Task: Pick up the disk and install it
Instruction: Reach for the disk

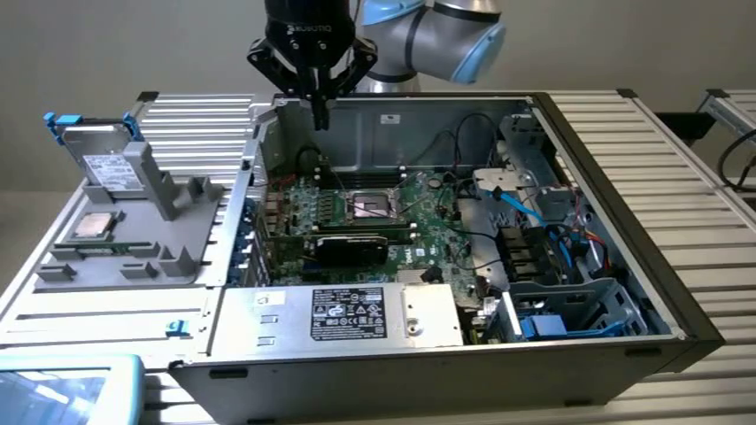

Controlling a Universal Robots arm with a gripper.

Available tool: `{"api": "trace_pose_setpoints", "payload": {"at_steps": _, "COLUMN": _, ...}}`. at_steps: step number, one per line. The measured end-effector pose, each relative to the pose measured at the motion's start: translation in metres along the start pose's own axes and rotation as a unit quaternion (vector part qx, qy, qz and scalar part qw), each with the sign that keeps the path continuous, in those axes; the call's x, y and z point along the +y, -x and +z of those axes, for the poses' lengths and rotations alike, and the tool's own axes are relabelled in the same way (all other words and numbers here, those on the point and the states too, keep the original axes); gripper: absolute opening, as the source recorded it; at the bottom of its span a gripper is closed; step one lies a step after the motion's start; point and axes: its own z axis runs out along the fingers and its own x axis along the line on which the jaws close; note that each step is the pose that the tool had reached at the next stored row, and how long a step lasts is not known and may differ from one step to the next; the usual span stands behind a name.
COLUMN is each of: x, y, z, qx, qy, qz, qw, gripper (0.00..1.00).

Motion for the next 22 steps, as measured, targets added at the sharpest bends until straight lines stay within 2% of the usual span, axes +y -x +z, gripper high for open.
{"api": "trace_pose_setpoints", "payload": {"at_steps": 8, "x": -0.0016, "y": -0.036, "z": -0.0007, "qx": 0.0003, "qy": 0.0000, "qz": 0.000, "qw": 1.0000, "gripper": 0.11}}
{"api": "trace_pose_setpoints", "payload": {"at_steps": 10, "x": -0.0012, "y": -0.045, "z": -0.0008, "qx": 0.0029, "qy": -0.0002, "qz": 0.000, "qw": 1.0000, "gripper": 0.11}}
{"api": "trace_pose_setpoints", "payload": {"at_steps": 12, "x": -0.0007, "y": -0.054, "z": -0.0010, "qx": 0.0079, "qy": -0.0005, "qz": 0.000, "qw": 1.0000, "gripper": 0.11}}
{"api": "trace_pose_setpoints", "payload": {"at_steps": 13, "x": -0.0004, "y": -0.057, "z": -0.0010, "qx": 0.0118, "qy": -0.0008, "qz": 0.001, "qw": 0.9999, "gripper": 0.11}}
{"api": "trace_pose_setpoints", "payload": {"at_steps": 16, "x": 0.0005, "y": -0.067, "z": -0.0010, "qx": 0.0269, "qy": -0.0019, "qz": 0.001, "qw": 0.9996, "gripper": 0.11}}
{"api": "trace_pose_setpoints", "payload": {"at_steps": 18, "x": 0.0011, "y": -0.074, "z": -0.0010, "qx": 0.0347, "qy": -0.0025, "qz": 0.002, "qw": 0.9994, "gripper": 0.11}}
{"api": "trace_pose_setpoints", "payload": {"at_steps": 22, "x": 0.0022, "y": -0.089, "z": -0.0001, "qx": 0.0471, "qy": -0.0033, "qz": 0.002, "qw": 0.9989, "gripper": 0.11}}
